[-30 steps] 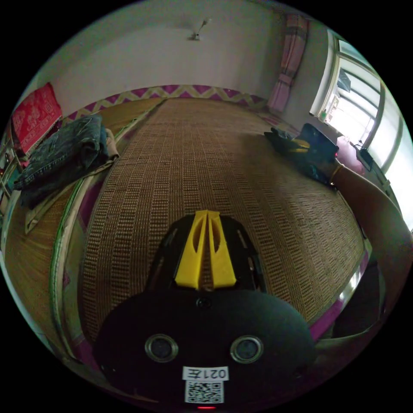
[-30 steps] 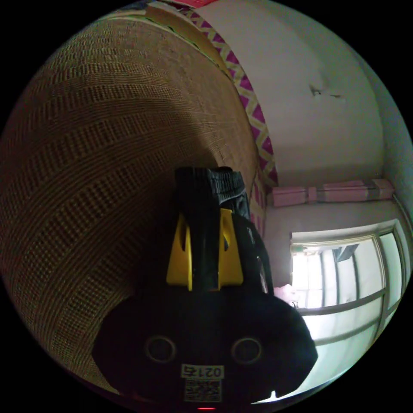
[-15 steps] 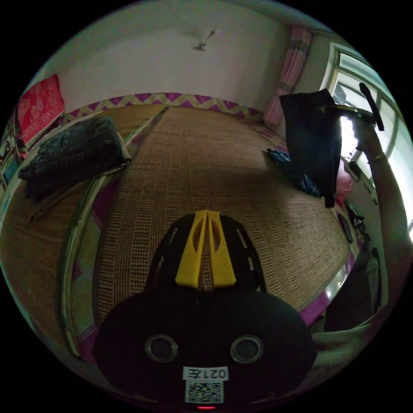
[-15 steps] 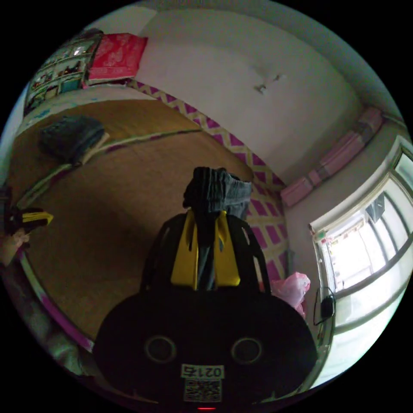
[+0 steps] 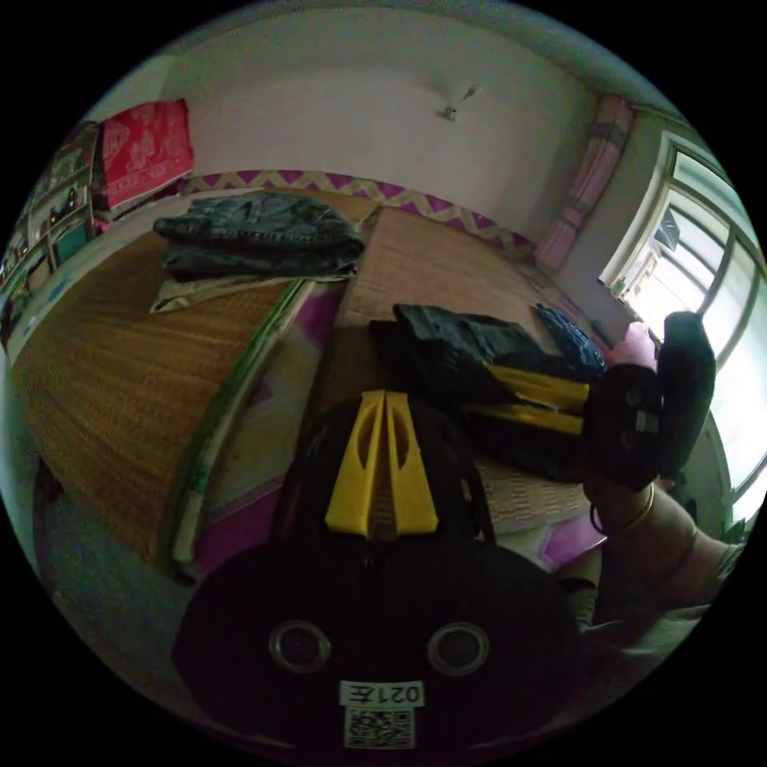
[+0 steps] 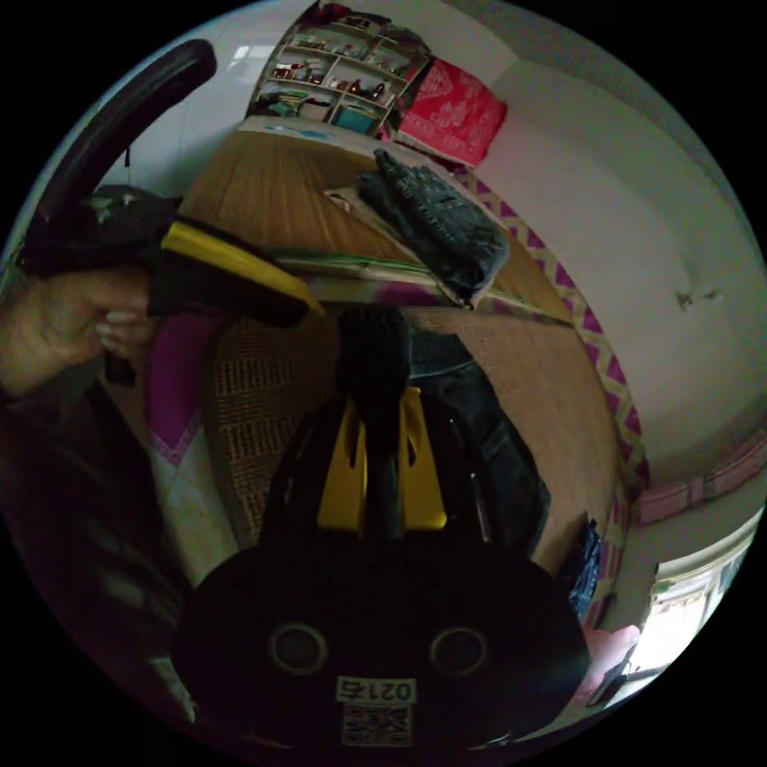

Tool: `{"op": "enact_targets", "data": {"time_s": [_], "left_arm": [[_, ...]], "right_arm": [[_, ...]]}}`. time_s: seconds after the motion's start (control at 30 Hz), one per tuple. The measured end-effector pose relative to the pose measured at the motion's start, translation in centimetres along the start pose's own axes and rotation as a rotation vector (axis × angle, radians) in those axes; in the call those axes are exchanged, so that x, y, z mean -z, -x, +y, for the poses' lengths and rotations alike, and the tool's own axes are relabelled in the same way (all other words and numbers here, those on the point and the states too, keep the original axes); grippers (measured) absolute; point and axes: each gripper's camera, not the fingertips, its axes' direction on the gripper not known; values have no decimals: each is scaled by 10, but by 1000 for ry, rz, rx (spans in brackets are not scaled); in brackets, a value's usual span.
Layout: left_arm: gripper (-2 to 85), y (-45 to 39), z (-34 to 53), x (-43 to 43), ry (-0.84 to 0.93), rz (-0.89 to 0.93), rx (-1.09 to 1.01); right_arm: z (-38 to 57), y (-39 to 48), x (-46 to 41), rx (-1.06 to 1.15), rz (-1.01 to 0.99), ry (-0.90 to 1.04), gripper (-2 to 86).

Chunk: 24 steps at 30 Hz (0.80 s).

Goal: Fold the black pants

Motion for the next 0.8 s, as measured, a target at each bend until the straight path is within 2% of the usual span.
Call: {"op": "enact_targets", "data": {"time_s": [0.1,0.27,0.4,0.57,0.67,0.73,0.8], "left_arm": [[-10,18,14,4,21,11,35],[-8,18,30,2,33,30,31],[-7,6,35,-2,46,55,19],[-8,-5,41,-1,51,43,8],[-9,-10,45,-1,59,40,7],[-9,-16,46,-2,64,43,-1],[-9,-23,45,-3,66,39,-13]], "right_arm": [[1,0,19,-17,-79,45,91],[15,-50,100,-142,-172,-88,105],[1,-81,121,-108,-204,-24,118],[-4,-130,159,-123,-179,-20,55],[28,-225,220,-355,-325,-206,30],[83,-326,278,-583,-460,-398,22],[136,-396,328,-714,-451,-508,18]]}}
